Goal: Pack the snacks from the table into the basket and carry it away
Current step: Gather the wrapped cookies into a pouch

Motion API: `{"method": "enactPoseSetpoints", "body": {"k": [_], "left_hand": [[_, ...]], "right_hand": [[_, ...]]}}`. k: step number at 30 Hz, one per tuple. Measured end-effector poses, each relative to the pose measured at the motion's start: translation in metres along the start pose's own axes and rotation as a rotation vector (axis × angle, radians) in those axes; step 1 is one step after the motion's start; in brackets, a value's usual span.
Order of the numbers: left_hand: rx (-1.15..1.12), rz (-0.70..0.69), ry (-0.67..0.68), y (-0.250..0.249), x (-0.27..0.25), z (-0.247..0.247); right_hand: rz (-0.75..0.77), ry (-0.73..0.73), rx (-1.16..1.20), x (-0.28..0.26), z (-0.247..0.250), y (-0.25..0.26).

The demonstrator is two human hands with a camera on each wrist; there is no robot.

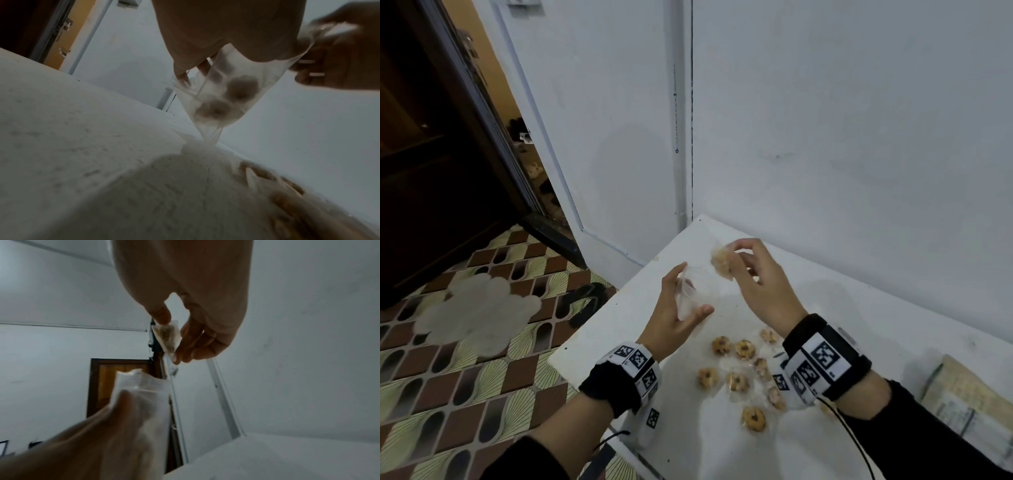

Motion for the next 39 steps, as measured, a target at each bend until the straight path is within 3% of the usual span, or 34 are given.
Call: {"method": "enactPoseSetpoints", "body": {"k": [4, 7, 11, 12, 16, 20, 22, 27, 29, 31, 34, 39], "left_hand": [[-0.019, 0.011, 0.044, -0.009, -0.001, -0.007], [0.012, 0.016, 0.037, -0.01, 0.0, -0.006], [0.02, 0.047, 0.015, -0.008, -0.001, 0.0], [0.013, 0.051, 0.01, -0.008, -0.001, 0.001], [-0.016, 0.087, -0.016, -0.01, -0.004, 0.002], [-0.007, 0.086, -0.032, -0.012, -0.005, 0.003], [-0.01, 0.093, -0.035, -0.011, -0.005, 0.004], [-0.038, 0.107, -0.019, -0.012, -0.006, 0.007], [-0.034, 0.098, -0.014, -0.012, -0.005, 0.006], [-0.026, 0.09, -0.013, -0.013, -0.004, 0.004], [-0.031, 0.073, 0.001, -0.017, -0.003, -0.002], [-0.043, 0.019, 0.038, -0.018, -0.001, -0.006]], "right_hand": [[0.132, 0.06, -0.228, -0.003, -0.012, -0.014], [0.092, 0.094, -0.265, -0.003, -0.01, -0.026], [0.003, -0.024, -0.182, -0.009, 0.0, -0.04], [-0.043, 0.036, -0.241, -0.013, 0.0, -0.048], [-0.1, 0.536, -0.681, -0.036, -0.016, -0.081], [0.036, 0.534, -0.926, -0.044, -0.027, -0.089], [0.02, 0.43, -0.833, -0.043, -0.024, -0.088], [-0.096, -0.081, -0.047, -0.025, 0.0, -0.052], [-0.07, -0.171, 0.1, -0.016, 0.005, -0.028], [0.017, -0.132, 0.109, -0.01, 0.002, -0.008], [0.19, 0.01, -0.058, -0.008, -0.012, 0.0], [0.259, 0.213, -0.234, -0.012, -0.022, -0.005]]}}
Point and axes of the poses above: each hand's wrist, its own x-axis towards the middle knuckle, its own z-axis out of the back of the hand, y = z × x, the point moved 1 cm from there along x, towards the middle knuckle, and after that the axes turned 6 degrees about -y, right-handed, at the moved point
